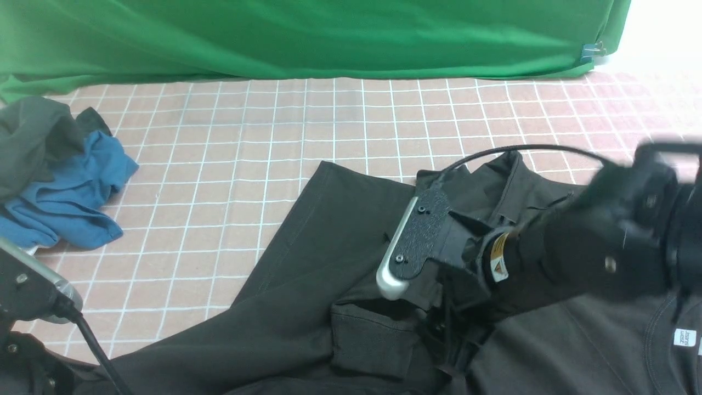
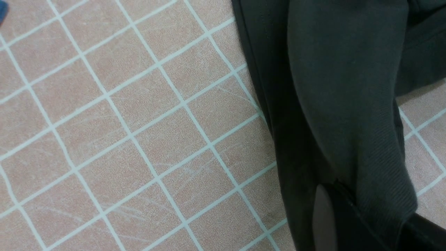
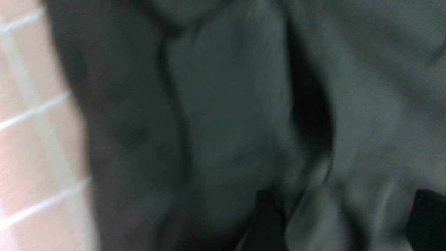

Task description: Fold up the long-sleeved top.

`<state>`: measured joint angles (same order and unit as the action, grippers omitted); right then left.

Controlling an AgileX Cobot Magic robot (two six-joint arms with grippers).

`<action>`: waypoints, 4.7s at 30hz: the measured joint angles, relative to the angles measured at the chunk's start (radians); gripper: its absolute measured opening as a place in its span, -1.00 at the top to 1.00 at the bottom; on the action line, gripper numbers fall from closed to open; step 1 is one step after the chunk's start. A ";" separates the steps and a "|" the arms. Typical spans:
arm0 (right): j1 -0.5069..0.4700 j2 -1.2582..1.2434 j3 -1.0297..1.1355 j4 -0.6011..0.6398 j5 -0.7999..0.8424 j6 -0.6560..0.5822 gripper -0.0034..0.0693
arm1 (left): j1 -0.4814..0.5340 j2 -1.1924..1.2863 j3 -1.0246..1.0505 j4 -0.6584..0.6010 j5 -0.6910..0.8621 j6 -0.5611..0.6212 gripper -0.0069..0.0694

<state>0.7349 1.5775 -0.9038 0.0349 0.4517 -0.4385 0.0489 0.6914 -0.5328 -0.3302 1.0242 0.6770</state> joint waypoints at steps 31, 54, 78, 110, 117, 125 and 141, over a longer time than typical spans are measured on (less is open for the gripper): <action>-0.005 0.061 -0.016 -0.009 -0.229 -0.472 0.79 | 0.000 0.000 0.000 0.000 0.004 0.000 0.76; -0.205 0.314 -0.362 -0.011 -0.366 -0.581 -0.66 | 0.000 0.000 0.000 0.003 0.004 0.002 0.76; 0.013 0.359 -0.370 -0.035 0.053 -0.116 -0.68 | 0.000 0.000 0.000 0.012 0.000 0.001 0.76; -0.020 0.140 -0.419 0.329 0.335 -0.210 0.76 | 0.000 0.000 0.000 0.011 0.000 0.001 0.76; -0.023 0.140 -0.578 0.356 0.601 -0.208 0.76 | 0.000 0.000 0.000 0.011 0.000 0.001 0.76; -0.023 0.140 -0.596 0.367 0.715 -0.184 0.76 | 0.000 0.000 0.000 0.011 0.000 0.002 0.76; -0.024 0.140 -0.572 0.341 -0.064 0.217 0.74 | 0.000 0.000 0.000 0.001 0.000 0.002 0.76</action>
<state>0.7112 1.7171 -1.4755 0.3757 0.3880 -0.2219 0.0489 0.6914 -0.5328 -0.3290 1.0246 0.6785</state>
